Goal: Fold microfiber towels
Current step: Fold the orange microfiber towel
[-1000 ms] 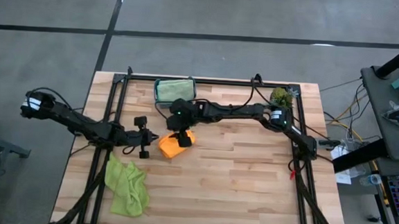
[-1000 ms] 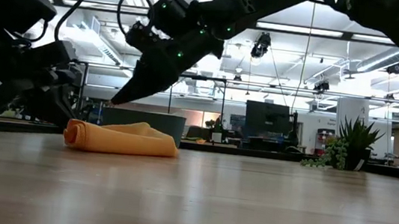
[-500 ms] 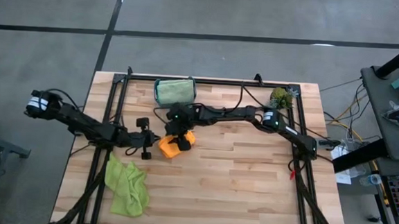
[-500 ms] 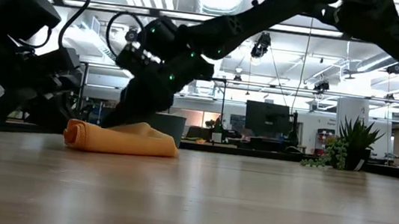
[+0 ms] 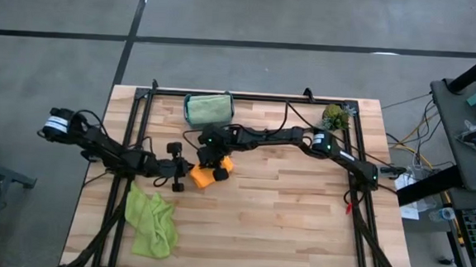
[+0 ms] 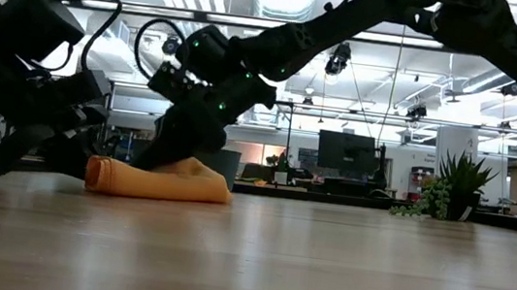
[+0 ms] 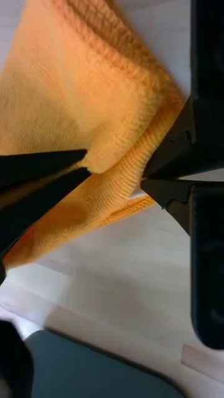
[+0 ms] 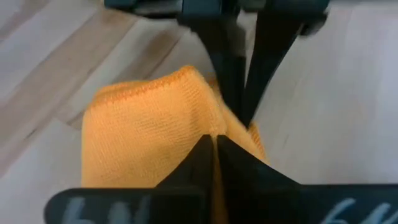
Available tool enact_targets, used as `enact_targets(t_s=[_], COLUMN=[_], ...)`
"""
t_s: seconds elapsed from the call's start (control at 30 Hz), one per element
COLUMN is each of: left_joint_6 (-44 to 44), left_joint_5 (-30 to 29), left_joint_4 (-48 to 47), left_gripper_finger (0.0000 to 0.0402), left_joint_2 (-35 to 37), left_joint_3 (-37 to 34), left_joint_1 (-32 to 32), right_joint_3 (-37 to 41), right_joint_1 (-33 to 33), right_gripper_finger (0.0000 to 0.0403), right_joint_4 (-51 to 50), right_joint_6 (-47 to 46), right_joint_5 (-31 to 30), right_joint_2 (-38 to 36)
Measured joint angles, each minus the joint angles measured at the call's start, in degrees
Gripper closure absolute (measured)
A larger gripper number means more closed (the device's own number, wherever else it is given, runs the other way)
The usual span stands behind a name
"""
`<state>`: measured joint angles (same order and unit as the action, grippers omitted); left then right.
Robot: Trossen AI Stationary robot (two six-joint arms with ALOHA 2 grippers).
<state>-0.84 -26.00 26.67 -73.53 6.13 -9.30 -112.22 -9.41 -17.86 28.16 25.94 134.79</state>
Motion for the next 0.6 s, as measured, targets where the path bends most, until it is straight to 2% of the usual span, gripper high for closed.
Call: enact_targets(t_s=[0.17, 0.3, 0.6], left_joint_6=[0.11, -0.23, -1.24], left_joint_5=[3.3, 4.54, 5.23], left_joint_4=[4.59, 6.71, 6.98], left_gripper_finger=[0.0401, 0.0401, 0.0401], left_joint_2=[-3.41, -4.73, -4.23], left_joint_3=[0.07, 0.1, 0.0], left_joint_1=[1.09, 1.67, 1.82], right_joint_3=[0.0, 0.0, 0.17], right_joint_1=[-0.02, -0.12, -0.48], right_gripper_finger=[0.0394, 0.0394, 0.0394], right_joint_4=[0.71, 1.23, 2.36], right_joint_6=[0.8, 1.17, 1.03], right_joint_5=[-0.51, -5.01, -10.5], right_joint_2=[-1.63, -2.15, -1.01])
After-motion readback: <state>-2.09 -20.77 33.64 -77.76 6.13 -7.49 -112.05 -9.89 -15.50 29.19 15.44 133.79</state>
